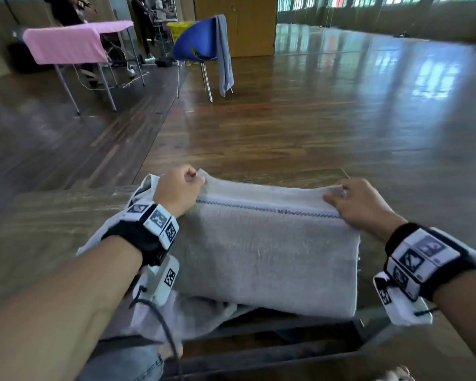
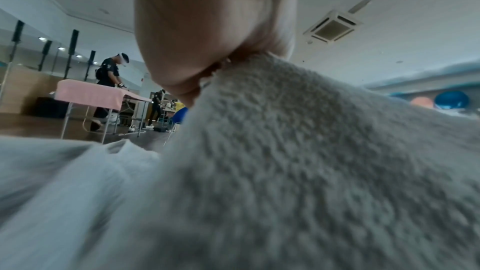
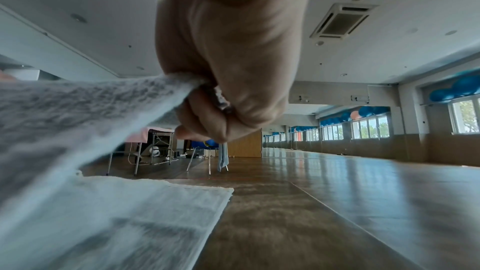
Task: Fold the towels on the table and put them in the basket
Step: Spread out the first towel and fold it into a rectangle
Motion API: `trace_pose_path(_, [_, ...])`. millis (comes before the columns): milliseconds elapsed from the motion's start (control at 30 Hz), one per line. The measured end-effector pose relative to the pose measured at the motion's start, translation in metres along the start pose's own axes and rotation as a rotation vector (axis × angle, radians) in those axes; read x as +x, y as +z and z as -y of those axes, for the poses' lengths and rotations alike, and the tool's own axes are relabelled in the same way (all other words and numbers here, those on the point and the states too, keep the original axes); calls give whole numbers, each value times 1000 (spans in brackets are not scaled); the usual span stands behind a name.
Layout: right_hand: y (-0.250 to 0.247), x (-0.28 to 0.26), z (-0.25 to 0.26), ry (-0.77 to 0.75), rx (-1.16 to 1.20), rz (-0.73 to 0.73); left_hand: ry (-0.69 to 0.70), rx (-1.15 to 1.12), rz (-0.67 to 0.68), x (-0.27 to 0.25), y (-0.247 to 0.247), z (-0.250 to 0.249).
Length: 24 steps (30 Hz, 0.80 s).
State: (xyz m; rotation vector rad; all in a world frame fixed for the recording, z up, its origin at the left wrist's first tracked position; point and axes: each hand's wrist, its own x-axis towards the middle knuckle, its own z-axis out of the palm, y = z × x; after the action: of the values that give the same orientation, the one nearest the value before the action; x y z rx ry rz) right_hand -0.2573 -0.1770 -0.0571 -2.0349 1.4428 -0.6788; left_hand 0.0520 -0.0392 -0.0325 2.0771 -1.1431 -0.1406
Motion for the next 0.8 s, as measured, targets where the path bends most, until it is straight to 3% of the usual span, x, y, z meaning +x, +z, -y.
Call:
trace_pose_path(167, [30, 78, -4, 22, -62, 11, -20, 109, -4, 70, 41, 14])
trace_pose_path(333, [61, 116, -15, -5, -181, 74, -77, 271, 106, 109, 82, 40])
trace_pose_path(467, [80, 118, -20, -72, -352, 178, -108, 327, 241, 113, 103, 45])
trace_pose_path(600, [78, 111, -16, -92, -329, 218, -67, 334, 275, 107, 97, 38])
trace_pose_path(800, [46, 85, 11, -175, -178, 75, 56, 199, 176, 82, 61, 17])
